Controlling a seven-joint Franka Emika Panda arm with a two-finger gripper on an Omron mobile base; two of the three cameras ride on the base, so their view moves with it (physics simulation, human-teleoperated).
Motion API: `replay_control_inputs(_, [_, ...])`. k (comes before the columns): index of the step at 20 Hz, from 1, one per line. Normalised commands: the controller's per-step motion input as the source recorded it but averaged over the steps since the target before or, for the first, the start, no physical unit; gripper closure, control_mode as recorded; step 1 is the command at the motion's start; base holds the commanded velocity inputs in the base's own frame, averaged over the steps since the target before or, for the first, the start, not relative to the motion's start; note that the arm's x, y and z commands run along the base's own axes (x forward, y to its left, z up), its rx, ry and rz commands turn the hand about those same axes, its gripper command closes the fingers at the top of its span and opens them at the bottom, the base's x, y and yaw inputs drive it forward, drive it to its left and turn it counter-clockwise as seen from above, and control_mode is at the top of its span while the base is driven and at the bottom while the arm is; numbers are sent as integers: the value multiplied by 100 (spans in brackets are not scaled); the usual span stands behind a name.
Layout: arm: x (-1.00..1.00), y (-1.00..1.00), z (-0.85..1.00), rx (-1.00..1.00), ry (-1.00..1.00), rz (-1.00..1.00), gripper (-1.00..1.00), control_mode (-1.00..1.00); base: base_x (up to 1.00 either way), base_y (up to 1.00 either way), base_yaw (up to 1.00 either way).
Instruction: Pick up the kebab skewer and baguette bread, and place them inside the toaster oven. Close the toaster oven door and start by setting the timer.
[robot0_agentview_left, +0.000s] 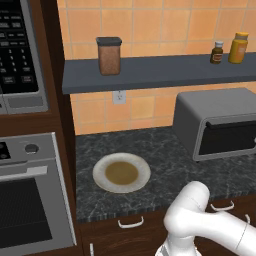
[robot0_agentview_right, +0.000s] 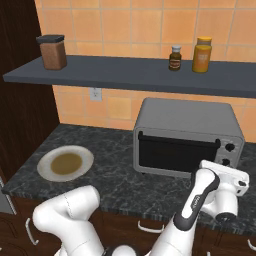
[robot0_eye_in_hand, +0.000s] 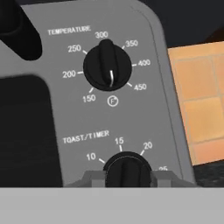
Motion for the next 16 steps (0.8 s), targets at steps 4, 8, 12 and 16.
replay_control_inputs(4, [33,12,26,30,-9,-7,100,-100,0,0,0])
replay_control_inputs(8, [29,12,28,28,-7,-6,100,-100,0,0,0])
replay_control_inputs(12, [41,16,42,27,-4,-6,100,-100,0,0,0])
replay_control_inputs(16, [48,21,49,25,-4,-6,100,-100,0,0,0])
